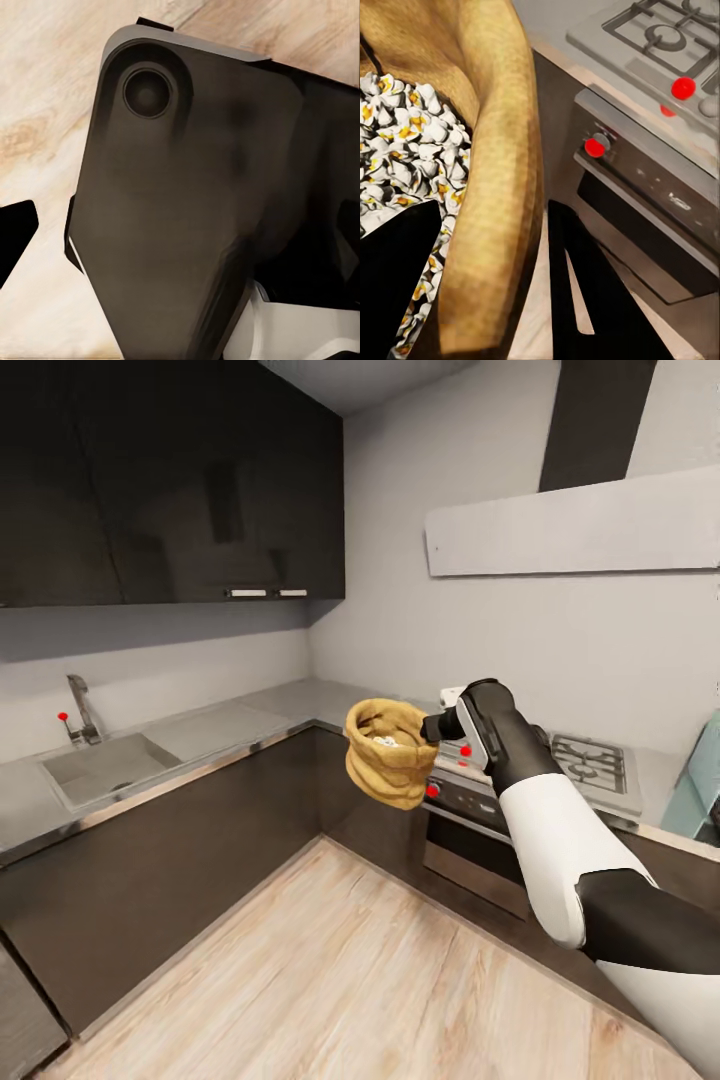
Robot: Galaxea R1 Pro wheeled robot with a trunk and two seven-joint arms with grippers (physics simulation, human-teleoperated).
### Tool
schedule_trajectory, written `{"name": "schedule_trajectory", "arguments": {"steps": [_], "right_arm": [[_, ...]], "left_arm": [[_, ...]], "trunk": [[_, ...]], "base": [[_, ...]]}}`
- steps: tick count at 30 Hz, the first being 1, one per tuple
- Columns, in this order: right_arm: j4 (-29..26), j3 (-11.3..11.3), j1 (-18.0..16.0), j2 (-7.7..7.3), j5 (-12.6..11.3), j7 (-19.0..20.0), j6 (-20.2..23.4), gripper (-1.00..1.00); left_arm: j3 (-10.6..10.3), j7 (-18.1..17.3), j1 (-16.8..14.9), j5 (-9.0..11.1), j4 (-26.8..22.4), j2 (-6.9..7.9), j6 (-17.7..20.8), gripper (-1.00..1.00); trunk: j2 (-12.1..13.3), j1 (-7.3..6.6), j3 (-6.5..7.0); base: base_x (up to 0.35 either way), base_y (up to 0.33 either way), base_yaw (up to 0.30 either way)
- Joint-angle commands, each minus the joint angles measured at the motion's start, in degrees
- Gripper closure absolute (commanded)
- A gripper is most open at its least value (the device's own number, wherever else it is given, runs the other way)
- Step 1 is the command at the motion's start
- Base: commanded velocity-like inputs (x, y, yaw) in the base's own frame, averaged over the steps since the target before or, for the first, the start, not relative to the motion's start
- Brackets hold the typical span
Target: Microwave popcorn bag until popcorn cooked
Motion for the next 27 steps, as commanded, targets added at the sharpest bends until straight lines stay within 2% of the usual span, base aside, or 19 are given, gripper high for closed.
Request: {"name": "schedule_trajectory", "arguments": {"steps": [1,27], "right_arm": [[-0.04,0.00,-0.05,-0.03,0.61,0.60,0.22,1.00],[-0.65,0.10,-0.05,-0.21,0.88,0.68,0.22,1.00]], "left_arm": [[0.08,-0.06,0.01,0.26,-0.06,0.00,-0.07,-1.00],[0.12,-0.06,0.01,0.33,-0.06,0.00,-0.07,-1.00]], "trunk": [[-0.05,-0.03,-0.06],[-0.05,-0.03,-0.06]], "base": [[-0.346,0.000,0.000],[-0.346,0.000,0.000]]}}
